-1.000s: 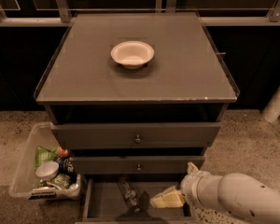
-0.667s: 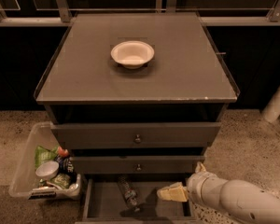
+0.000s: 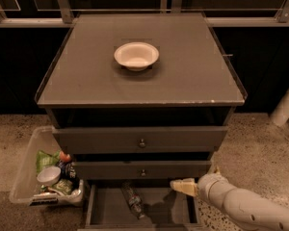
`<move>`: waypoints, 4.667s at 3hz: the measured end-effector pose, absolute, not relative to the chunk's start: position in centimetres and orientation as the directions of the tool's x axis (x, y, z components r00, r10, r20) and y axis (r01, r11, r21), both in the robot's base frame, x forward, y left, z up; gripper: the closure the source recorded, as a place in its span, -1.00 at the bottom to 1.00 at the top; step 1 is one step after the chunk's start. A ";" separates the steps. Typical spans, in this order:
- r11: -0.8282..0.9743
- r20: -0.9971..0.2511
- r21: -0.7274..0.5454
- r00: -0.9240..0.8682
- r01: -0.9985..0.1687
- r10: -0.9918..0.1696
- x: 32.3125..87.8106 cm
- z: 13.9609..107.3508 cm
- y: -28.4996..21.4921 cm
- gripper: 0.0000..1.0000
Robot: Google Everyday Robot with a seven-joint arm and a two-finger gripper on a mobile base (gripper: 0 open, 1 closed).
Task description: Pick water bottle from bottom drawer and place on counter
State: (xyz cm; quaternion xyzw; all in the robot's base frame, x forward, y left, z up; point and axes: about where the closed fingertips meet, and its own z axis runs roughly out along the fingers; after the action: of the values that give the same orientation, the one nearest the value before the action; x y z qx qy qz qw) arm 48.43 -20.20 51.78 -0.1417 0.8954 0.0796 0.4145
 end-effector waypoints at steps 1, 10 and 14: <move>0.950 -0.766 0.029 -0.618 -0.310 -0.179 48.5 51.3 -20.3 -1.00; 0.777 -0.667 0.478 -0.745 -0.411 0.017 46.8 32.0 1.4 -1.00; 0.822 -0.781 0.240 -0.605 -0.516 -0.152 47.2 27.1 2.7 -1.00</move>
Offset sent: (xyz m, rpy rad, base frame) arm -0.0073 -0.0111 0.0018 -0.0030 -0.0312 -0.0505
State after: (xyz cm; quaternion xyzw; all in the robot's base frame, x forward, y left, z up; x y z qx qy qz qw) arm 47.15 2.69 27.09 -0.1926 0.8666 0.2274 0.4002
